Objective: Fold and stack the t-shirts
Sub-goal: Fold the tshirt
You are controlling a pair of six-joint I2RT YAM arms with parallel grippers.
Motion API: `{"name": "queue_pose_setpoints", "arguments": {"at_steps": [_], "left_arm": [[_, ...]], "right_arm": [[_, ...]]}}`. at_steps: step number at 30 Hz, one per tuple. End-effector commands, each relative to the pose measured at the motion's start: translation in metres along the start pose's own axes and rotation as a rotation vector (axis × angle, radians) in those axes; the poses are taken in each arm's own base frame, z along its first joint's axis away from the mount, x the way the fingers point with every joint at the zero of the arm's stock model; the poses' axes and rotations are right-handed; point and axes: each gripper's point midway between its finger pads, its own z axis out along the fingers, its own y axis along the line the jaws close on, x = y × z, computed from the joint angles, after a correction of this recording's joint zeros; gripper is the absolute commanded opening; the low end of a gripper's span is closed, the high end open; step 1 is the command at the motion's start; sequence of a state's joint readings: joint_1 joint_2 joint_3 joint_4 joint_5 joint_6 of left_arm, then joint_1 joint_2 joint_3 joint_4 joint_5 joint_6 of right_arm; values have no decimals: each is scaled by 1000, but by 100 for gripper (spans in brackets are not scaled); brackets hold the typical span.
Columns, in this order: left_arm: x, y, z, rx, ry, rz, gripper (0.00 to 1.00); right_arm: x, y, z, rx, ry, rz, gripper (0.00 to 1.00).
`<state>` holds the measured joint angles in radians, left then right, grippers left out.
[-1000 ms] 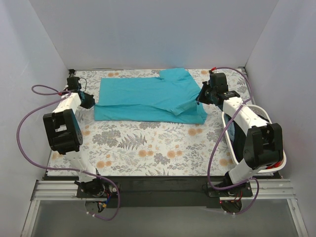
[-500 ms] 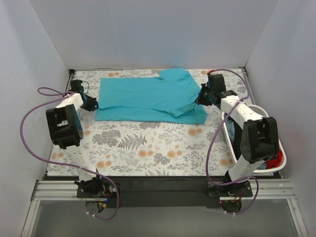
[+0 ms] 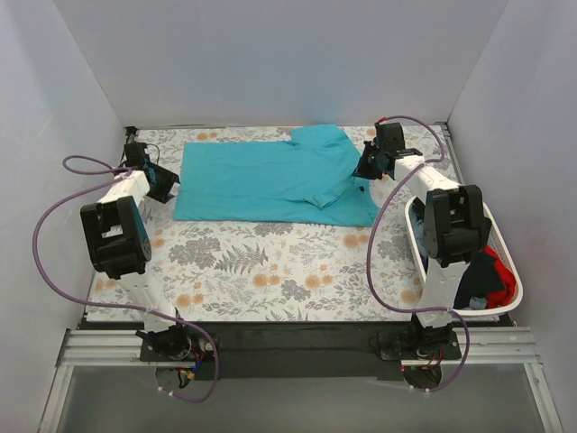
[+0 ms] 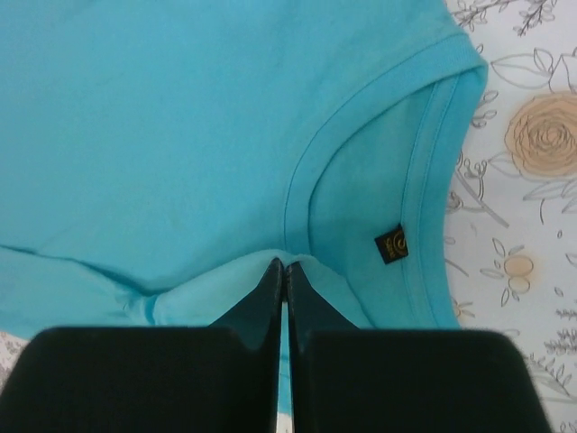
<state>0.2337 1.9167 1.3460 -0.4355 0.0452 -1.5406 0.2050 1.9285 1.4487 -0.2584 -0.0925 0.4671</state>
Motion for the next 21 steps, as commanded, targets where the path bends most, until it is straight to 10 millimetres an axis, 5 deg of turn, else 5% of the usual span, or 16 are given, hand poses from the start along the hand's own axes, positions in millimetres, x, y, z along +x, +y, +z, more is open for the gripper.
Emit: {"name": "queue_pose_setpoints", "arguments": {"at_steps": [1, 11, 21], "left_arm": [[-10, -14, -38, 68, -67, 16, 45], [15, 40, -48, -47, -105, -14, 44], [28, 57, -43, -78, -95, -6, 42]], "right_arm": [[-22, 4, 9, -29, -16, 1, 3], [-17, 4, 33, -49, 32, -10, 13], [-23, 11, 27, -60, 18, -25, 12]]}}
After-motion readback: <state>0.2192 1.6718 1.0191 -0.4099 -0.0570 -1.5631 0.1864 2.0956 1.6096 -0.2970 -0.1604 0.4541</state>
